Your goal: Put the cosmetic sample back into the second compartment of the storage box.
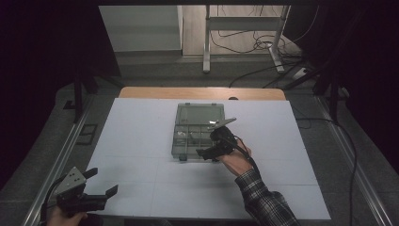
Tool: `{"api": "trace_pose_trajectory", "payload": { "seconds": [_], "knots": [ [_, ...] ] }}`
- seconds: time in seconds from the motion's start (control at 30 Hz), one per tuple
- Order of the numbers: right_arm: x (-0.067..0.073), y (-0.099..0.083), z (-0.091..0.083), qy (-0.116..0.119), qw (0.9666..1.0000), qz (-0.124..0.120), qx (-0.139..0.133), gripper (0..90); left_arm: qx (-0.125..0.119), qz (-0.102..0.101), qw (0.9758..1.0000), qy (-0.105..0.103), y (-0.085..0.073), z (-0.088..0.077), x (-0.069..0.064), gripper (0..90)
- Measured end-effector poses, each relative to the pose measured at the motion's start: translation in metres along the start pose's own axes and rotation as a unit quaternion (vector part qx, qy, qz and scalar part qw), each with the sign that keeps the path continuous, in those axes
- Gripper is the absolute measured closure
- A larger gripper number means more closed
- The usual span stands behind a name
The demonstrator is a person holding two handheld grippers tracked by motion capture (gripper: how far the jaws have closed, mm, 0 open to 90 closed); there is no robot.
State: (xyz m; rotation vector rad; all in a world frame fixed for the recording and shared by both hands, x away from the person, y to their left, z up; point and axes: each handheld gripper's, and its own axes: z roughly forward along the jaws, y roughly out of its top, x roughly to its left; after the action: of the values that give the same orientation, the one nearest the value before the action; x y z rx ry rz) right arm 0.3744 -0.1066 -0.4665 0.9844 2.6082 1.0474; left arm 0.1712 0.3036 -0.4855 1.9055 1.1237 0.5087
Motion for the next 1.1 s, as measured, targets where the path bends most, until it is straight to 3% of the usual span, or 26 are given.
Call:
{"api": "trace_pose_trajectory", "payload": {
  "seconds": [0.17, 0.37, 0.47, 0.6, 1.1],
  "knots": [
    [0.002, -0.006, -0.005, -0.011, 0.9999, 0.001, -0.001, 8.5, 0.001, 0.002, 1.0000, 0.001, 0.000, 0.000, -0.001, 2.9],
    [0.006, -0.012, -0.009, 0.000, 1.0000, -0.001, 0.002, 7.5, 0.002, 0.003, 1.0000, 0.001, 0.000, 0.000, -0.001, 2.9],
    [0.008, -0.015, -0.011, 0.008, 0.9999, -0.008, 0.002, 6.7, 0.002, 0.004, 1.0000, 0.001, 0.000, 0.000, -0.001, 2.9],
    [0.010, -0.018, -0.015, 0.001, 0.9997, -0.023, 0.001, 3.3, 0.002, 0.003, 1.0000, 0.001, 0.000, 0.000, -0.001, 2.9],
    [0.011, -0.034, -0.036, 0.002, 0.9997, -0.018, -0.017, 1.1, 0.000, 0.000, 1.0000, 0.000, 0.000, 0.000, 0.000, 2.9]
  ]
}}
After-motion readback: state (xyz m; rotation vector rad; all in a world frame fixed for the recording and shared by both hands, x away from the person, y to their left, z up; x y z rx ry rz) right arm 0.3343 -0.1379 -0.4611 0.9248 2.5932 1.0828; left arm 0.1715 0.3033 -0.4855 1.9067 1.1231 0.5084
